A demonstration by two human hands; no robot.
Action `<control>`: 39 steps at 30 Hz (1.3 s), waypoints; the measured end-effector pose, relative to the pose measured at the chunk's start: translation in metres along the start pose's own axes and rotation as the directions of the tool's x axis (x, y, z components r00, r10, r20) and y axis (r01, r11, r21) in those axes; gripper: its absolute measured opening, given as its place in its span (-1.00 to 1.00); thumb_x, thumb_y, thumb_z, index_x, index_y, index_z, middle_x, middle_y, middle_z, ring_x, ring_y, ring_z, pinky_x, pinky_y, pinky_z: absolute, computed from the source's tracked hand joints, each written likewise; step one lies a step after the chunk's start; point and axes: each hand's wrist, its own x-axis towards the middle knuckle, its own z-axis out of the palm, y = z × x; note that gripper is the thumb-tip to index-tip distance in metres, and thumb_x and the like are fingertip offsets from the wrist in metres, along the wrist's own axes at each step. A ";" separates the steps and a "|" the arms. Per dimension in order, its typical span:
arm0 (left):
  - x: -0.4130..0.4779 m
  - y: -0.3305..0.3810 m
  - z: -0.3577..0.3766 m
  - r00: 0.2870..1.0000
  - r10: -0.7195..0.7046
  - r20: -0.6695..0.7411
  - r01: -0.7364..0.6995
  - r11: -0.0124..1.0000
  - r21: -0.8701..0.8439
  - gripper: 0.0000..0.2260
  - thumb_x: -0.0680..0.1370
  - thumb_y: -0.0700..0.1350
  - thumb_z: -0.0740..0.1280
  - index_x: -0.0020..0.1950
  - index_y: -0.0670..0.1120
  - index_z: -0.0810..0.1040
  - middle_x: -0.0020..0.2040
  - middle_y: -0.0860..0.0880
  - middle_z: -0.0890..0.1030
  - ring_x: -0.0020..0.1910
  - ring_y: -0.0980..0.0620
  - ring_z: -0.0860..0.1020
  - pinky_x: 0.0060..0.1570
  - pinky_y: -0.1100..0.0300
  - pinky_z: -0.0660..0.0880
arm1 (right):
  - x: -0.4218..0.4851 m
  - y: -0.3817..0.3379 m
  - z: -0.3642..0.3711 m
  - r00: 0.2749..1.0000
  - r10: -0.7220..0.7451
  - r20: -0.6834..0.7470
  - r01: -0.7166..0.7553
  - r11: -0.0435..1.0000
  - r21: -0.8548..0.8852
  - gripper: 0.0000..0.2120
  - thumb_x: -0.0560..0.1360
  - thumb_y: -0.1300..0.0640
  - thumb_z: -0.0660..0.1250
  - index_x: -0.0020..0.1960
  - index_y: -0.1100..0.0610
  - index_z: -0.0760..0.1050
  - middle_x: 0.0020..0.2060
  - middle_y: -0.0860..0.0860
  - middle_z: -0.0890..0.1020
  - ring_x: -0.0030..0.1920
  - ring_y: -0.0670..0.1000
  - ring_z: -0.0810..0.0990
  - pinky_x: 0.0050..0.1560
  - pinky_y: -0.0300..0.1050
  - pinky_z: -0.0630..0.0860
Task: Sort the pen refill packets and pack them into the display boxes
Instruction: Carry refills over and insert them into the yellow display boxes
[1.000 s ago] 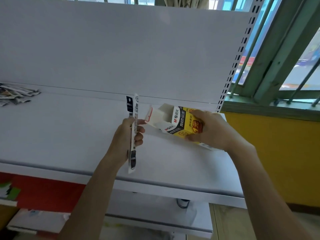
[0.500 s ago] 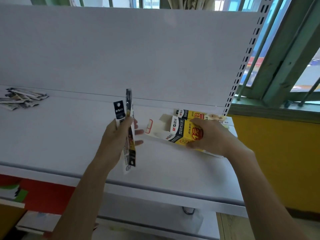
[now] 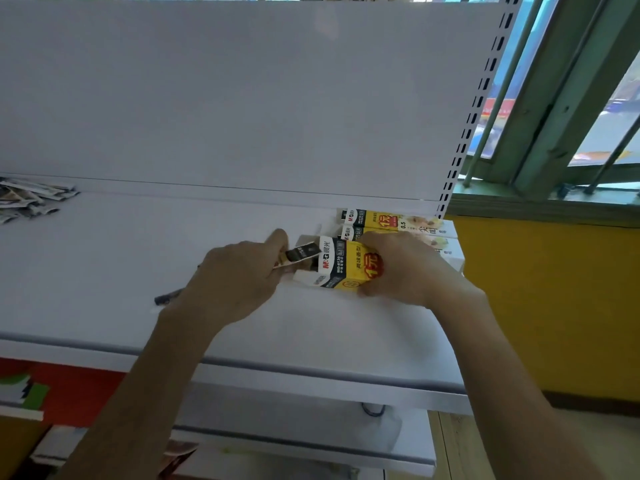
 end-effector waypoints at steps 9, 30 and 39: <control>0.018 0.009 0.021 0.900 0.143 -0.412 -0.221 0.964 -0.147 -0.67 0.50 -0.01 0.05 0.01 -0.03 0.59 -0.03 -0.05 0.44 -0.12 0.02 0.41 -0.15 0.10 0.43 | -0.002 0.007 0.002 0.998 0.056 -0.013 -0.056 0.998 -0.005 -0.50 0.35 0.01 0.44 0.24 0.01 0.37 0.01 -0.04 0.53 0.07 0.04 0.47 -0.08 -0.14 0.27; 0.013 0.010 0.048 0.911 -0.363 -0.193 0.139 0.714 -0.686 -0.87 0.45 -0.08 0.40 -0.03 0.11 0.56 -0.20 0.12 0.60 -0.24 0.25 0.54 -0.12 0.28 0.46 | 0.003 0.009 0.003 0.996 0.087 -0.010 -0.087 0.995 0.046 -0.54 0.37 -0.01 0.42 0.22 0.01 0.39 -0.04 -0.07 0.52 0.03 0.01 0.48 -0.10 -0.14 0.33; 0.010 -0.007 0.042 0.861 -0.478 -0.172 0.246 0.689 -0.682 -0.94 0.42 -0.10 0.45 -0.18 -0.01 0.59 -0.33 0.15 0.58 -0.35 0.26 0.54 -0.34 0.54 0.34 | 0.003 0.007 0.001 0.995 0.093 -0.021 -0.092 0.994 0.053 -0.56 0.37 0.00 0.41 0.20 0.04 0.41 -0.05 -0.05 0.53 -0.06 -0.03 0.44 -0.12 -0.14 0.35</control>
